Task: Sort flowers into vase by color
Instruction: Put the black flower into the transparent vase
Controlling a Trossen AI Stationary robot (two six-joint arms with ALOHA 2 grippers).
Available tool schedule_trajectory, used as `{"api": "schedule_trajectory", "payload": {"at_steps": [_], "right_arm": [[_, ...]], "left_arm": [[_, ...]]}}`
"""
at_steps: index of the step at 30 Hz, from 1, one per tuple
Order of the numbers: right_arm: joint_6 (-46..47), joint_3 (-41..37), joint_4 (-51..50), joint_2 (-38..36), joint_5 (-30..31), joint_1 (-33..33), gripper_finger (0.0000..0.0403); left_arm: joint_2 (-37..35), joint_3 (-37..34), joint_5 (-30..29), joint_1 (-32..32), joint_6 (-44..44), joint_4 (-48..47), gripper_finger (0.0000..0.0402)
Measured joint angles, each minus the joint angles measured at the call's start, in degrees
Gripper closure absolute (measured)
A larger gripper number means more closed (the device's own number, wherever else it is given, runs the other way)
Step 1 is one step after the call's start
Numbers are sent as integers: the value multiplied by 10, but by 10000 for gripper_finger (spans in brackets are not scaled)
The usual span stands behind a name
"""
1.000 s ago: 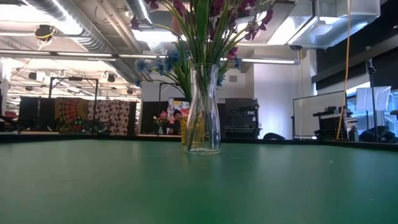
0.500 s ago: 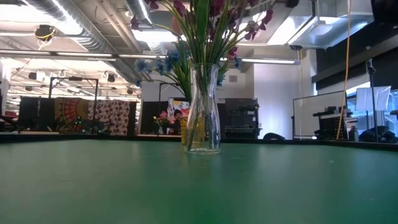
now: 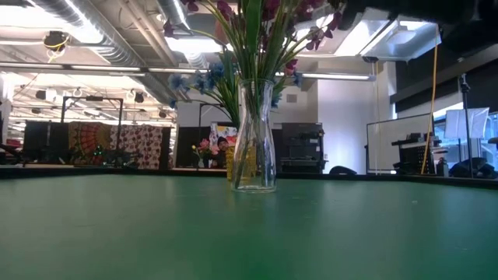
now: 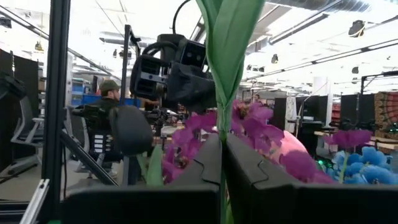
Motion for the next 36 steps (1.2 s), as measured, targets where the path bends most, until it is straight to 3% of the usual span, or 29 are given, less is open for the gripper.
{"api": "schedule_trajectory", "payload": {"at_steps": [21,29,36], "right_arm": [[87,0,-80,26,-14,-29,390],[97,14,-109,26,-15,-28,307],[100,95,-306,26,-15,-27,235]], "left_arm": [[0,0,0,0,0,-5,321],[0,0,21,0,0,-5,321],[-1,0,21,0,-2,-5,321]]}}
